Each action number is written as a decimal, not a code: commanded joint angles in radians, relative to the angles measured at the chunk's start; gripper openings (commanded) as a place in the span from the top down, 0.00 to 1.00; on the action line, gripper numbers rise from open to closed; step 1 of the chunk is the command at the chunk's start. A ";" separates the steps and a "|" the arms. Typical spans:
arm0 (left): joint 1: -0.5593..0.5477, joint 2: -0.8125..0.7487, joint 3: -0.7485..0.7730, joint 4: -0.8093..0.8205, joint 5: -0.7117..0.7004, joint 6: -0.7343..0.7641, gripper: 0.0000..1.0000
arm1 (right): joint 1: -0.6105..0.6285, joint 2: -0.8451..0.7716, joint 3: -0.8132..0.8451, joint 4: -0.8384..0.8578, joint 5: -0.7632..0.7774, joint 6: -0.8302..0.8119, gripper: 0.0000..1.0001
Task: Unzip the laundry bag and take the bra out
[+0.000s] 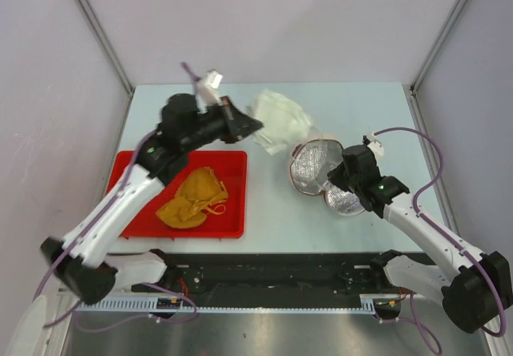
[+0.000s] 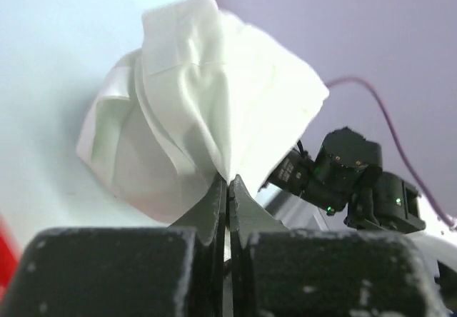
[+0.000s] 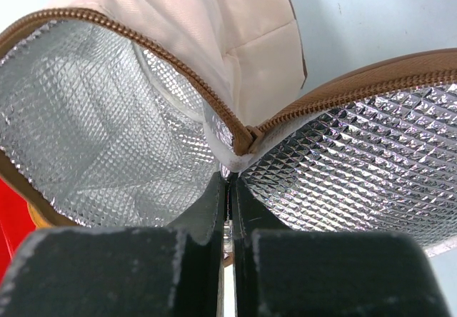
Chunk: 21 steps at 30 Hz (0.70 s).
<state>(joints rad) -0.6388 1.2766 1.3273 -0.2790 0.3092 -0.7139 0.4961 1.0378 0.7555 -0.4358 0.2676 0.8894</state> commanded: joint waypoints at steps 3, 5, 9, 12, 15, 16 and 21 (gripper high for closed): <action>0.177 -0.311 -0.161 -0.257 -0.108 0.068 0.99 | -0.017 -0.015 -0.001 0.035 -0.019 -0.020 1.00; 0.258 -0.367 -0.201 -0.311 -0.169 0.067 0.99 | -0.019 -0.015 -0.001 0.046 -0.031 -0.023 1.00; 0.389 -0.445 -0.335 -0.384 -0.203 0.045 1.00 | -0.021 -0.001 -0.001 0.058 -0.047 -0.029 1.00; 0.426 -0.464 -0.447 -0.406 -0.344 -0.007 1.00 | -0.022 0.005 -0.001 0.063 -0.062 -0.043 1.00; 0.473 -0.480 -0.568 -0.404 -0.473 -0.094 1.00 | -0.024 -0.015 -0.001 0.040 -0.073 -0.058 1.00; 0.488 -0.499 -0.591 -0.391 -0.476 -0.114 1.00 | -0.024 -0.024 -0.001 0.031 -0.061 -0.064 1.00; 0.614 -0.545 -0.590 -0.393 -0.538 -0.108 1.00 | -0.065 -0.079 -0.001 -0.006 -0.073 -0.101 1.00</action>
<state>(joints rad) -0.1078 0.8009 0.6949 -0.6945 -0.1074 -0.7868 0.4660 1.0130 0.7502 -0.4297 0.2050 0.8310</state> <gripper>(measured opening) 0.010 0.021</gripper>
